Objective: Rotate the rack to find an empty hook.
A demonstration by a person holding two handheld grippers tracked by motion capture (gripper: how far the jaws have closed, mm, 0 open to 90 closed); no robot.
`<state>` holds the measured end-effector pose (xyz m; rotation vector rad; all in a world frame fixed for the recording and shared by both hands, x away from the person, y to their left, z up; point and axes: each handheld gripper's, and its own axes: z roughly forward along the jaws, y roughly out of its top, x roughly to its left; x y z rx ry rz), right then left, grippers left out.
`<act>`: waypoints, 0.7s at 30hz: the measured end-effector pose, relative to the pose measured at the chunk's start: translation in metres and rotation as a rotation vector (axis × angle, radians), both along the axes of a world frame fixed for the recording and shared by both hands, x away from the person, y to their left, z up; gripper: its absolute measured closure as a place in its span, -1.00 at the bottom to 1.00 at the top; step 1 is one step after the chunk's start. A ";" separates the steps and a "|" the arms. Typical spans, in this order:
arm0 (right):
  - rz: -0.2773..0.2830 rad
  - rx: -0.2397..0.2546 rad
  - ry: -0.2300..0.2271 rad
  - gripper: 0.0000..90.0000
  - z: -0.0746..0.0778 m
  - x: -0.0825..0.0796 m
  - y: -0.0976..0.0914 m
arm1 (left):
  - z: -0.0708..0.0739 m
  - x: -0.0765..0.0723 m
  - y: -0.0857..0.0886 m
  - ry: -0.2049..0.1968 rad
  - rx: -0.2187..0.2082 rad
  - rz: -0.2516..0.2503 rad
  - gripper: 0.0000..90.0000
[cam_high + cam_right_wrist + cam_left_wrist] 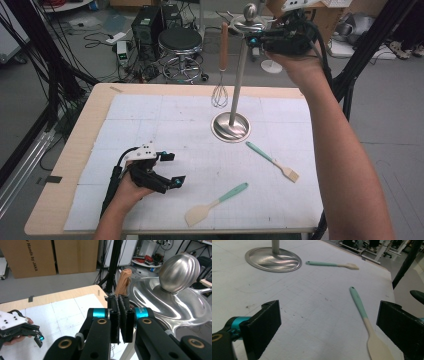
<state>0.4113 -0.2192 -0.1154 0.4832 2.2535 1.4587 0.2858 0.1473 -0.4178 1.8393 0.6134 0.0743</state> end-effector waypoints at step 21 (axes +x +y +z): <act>-0.063 0.000 0.032 0.96 -0.021 0.003 -0.027 | -0.001 0.000 -0.001 0.007 0.012 -0.005 -0.86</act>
